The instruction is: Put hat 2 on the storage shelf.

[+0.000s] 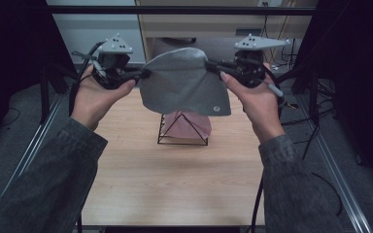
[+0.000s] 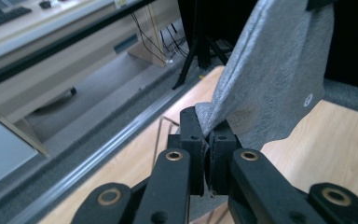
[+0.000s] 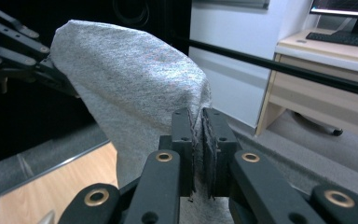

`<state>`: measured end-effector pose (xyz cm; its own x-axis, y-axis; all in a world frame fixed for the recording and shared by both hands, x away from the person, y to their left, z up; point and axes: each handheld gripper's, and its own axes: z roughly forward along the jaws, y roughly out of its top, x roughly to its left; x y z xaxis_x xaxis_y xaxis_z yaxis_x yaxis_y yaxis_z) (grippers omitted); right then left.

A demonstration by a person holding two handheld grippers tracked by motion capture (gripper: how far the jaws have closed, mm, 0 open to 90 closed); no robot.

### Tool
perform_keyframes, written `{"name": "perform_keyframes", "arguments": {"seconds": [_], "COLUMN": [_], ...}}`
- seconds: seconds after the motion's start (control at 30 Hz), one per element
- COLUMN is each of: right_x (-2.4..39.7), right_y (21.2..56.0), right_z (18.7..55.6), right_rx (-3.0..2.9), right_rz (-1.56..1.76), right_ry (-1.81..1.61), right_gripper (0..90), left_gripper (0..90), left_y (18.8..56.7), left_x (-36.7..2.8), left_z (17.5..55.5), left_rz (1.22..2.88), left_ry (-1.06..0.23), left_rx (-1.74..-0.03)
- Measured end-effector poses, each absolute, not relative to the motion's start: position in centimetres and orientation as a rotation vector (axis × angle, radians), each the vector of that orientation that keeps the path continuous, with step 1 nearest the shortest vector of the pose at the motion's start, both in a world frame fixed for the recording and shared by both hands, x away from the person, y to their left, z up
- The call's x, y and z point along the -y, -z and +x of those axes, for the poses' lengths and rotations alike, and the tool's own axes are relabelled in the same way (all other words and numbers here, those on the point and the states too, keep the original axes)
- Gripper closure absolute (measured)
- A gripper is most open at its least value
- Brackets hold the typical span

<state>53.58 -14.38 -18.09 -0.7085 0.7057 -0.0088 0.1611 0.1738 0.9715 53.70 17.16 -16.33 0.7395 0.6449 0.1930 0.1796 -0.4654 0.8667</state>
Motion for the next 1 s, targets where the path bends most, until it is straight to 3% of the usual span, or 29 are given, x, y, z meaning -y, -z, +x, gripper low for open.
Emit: {"name": "perform_keyframes", "arguments": {"seconds": [0.27,0.6,1.0], "right_x": [14.9,14.8,14.7], "right_y": [17.1,20.8,23.2], "right_z": [57.7,62.9,65.6], "right_rx": [-1.971,-2.035,-2.036], "right_rz": [0.847,0.907,0.929], "right_ry": [-1.583,-1.529,-1.509], "right_gripper": [84.5,84.4,84.4], "left_gripper": [87.1,87.1,87.1], "left_y": [15.3,18.7,21.4], "left_x": [-16.4,-15.9,-15.8], "left_z": [57.7,61.1,63.3], "left_rz": [1.979,1.996,1.989], "left_ry": [-0.662,-0.626,-0.638], "left_rx": [-0.628,-0.665,-0.693]}}
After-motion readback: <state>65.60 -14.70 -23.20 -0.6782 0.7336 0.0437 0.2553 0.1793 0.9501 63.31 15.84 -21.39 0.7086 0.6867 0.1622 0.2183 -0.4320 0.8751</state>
